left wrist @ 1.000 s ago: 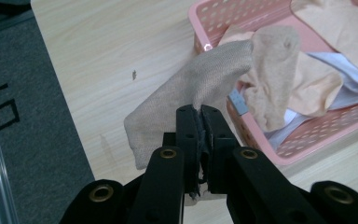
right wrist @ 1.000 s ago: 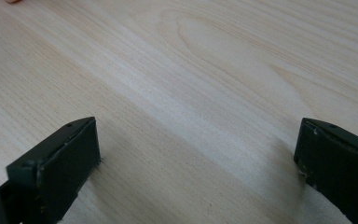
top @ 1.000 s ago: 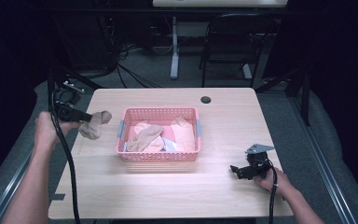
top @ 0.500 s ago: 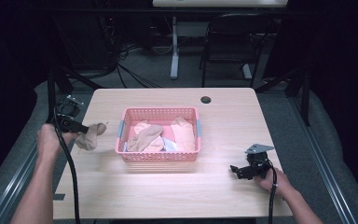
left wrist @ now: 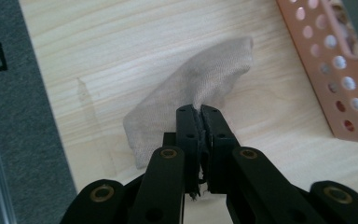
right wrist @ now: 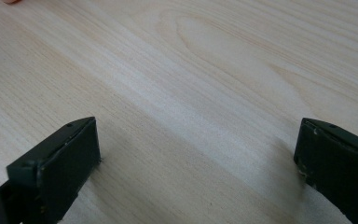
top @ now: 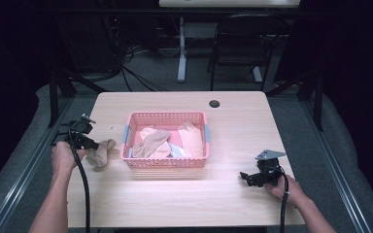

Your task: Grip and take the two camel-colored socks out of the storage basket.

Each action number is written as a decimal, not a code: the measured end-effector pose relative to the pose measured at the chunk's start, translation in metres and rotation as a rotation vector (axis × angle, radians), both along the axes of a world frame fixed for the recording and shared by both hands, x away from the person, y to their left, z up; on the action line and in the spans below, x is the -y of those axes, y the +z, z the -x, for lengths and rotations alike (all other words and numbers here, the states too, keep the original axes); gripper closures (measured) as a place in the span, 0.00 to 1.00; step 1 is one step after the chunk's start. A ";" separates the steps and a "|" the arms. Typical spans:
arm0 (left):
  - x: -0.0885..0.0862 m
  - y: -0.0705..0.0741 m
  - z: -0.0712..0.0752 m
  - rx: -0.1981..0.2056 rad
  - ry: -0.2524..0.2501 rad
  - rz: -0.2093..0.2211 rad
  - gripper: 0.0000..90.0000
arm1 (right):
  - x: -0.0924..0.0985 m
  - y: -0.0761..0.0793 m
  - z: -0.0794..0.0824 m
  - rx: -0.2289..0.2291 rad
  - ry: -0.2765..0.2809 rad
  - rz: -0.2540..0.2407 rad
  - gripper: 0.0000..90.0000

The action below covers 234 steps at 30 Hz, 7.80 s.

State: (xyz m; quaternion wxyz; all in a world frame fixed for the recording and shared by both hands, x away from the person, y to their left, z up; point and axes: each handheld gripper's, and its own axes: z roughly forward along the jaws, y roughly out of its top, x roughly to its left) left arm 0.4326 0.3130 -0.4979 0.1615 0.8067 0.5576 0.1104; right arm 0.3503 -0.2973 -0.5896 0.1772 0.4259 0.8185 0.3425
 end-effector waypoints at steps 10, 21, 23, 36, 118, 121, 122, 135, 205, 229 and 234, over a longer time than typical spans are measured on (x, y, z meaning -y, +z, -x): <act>-0.003 -0.029 -0.006 -0.030 0.048 0.020 0.83 | 0.000 0.001 0.001 -0.002 -0.002 0.007 0.00; -0.017 0.031 0.010 0.093 0.090 0.060 0.29 | 0.000 0.001 0.001 -0.005 -0.007 0.009 0.00; -0.017 0.045 0.012 0.114 0.082 0.068 0.22 | 0.001 0.001 0.001 -0.005 -0.007 0.009 0.00; 0.015 0.091 0.005 0.126 -0.020 0.073 0.02 | 0.001 0.001 0.001 -0.006 -0.005 0.009 0.00; 0.166 0.013 -0.053 -0.061 -0.272 0.006 0.96 | 0.002 0.000 0.003 -0.002 0.004 0.007 0.00; 0.164 0.026 -0.050 -0.035 -0.280 0.016 0.96 | 0.002 0.001 0.003 -0.003 0.005 0.004 0.00; 0.164 0.026 -0.050 -0.035 -0.280 0.016 0.96 | 0.002 0.001 0.003 -0.003 0.005 0.004 0.00; 0.160 0.069 -0.043 0.027 -0.298 0.029 0.96 | 0.002 0.001 0.003 -0.003 0.003 0.008 0.00; 0.001 0.106 -0.003 0.053 -0.017 -0.021 0.96 | 0.001 0.000 0.004 -0.001 -0.002 0.001 0.00; -0.011 -0.007 -0.013 -0.098 0.069 0.032 0.92 | 0.001 0.000 0.004 -0.001 -0.003 0.000 0.00; -0.015 -0.004 -0.008 -0.065 0.091 0.040 0.70 | 0.001 0.000 0.004 -0.001 -0.003 0.000 0.00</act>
